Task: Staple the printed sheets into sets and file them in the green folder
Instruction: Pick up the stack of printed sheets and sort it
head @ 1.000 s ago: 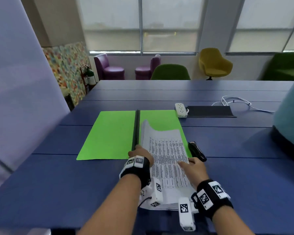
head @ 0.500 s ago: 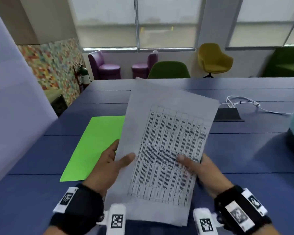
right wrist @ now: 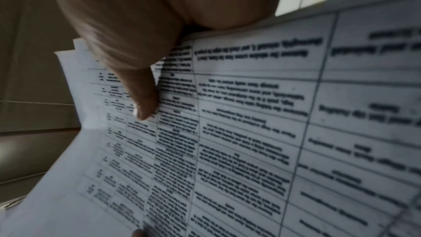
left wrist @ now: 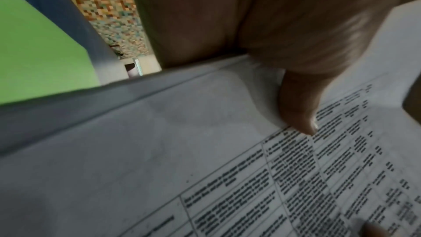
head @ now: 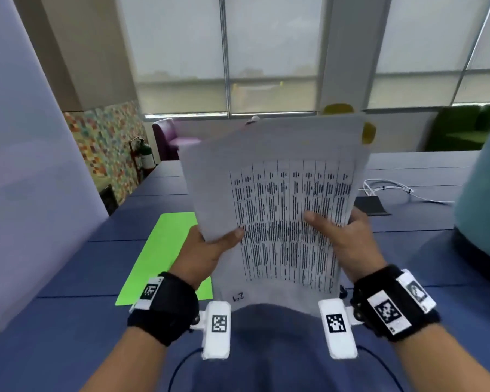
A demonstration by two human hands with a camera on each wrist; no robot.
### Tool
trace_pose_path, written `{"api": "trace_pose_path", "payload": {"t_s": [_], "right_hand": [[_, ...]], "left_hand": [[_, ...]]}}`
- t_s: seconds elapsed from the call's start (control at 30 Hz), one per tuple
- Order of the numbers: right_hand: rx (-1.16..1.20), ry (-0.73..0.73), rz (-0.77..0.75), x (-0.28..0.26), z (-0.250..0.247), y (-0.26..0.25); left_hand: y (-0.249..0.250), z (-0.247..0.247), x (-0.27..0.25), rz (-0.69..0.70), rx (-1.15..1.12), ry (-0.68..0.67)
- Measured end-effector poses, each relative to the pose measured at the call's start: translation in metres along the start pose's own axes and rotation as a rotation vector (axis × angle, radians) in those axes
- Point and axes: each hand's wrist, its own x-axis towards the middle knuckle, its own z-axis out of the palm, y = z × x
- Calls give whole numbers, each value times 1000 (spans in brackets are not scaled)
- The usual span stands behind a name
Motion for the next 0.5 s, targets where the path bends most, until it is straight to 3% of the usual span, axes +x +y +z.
{"api": "trace_pose_path", "payload": {"t_s": [0.13, 0.23, 0.33, 0.5], "right_hand": [[-38, -95, 170, -22, -2, 22], [-127, -58, 233, -22, 4, 12], [-106, 20, 216, -14, 8, -5], [-176, 14, 186, -17, 0, -2]], "left_hand": [[-11, 5, -13, -60, 68, 33], [2, 10, -9, -79, 12, 85], [22, 14, -3, -25, -26, 122], [13, 5, -3, 33, -3, 23]]}}
